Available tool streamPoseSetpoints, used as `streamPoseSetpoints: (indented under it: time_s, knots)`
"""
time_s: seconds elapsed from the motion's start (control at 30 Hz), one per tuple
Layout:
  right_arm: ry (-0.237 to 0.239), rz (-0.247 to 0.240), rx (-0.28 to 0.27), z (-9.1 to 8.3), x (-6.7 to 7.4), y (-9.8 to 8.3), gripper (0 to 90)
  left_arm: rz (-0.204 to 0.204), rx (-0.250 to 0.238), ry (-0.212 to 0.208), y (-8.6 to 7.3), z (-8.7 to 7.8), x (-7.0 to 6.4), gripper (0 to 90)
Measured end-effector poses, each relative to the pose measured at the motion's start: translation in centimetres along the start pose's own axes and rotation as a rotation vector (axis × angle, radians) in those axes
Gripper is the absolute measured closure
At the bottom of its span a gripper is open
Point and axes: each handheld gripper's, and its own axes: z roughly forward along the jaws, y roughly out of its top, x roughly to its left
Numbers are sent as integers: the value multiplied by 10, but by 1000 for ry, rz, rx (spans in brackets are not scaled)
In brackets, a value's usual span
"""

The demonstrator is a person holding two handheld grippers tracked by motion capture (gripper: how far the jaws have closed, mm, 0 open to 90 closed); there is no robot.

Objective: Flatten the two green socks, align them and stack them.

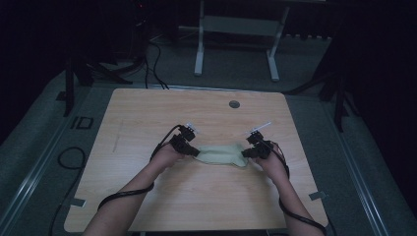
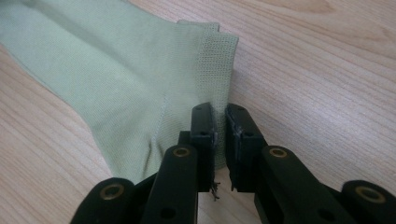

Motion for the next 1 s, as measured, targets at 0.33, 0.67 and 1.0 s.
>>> streamPoseSetpoints:
  time_s: [0.33, 0.67, 1.0]
  knots:
    - [-43, -6, -110, -25, 7, 2, 621, 27, -176, 86, 6, -35, -14, 691]
    - [10, -102, -111, -14, 45, -3, 898, 67, -107, 80, 11, 5, -33, 857]
    - [44, -93, -85, 6, 42, -15, 896, 34, -90, 79, -6, 12, -24, 871]
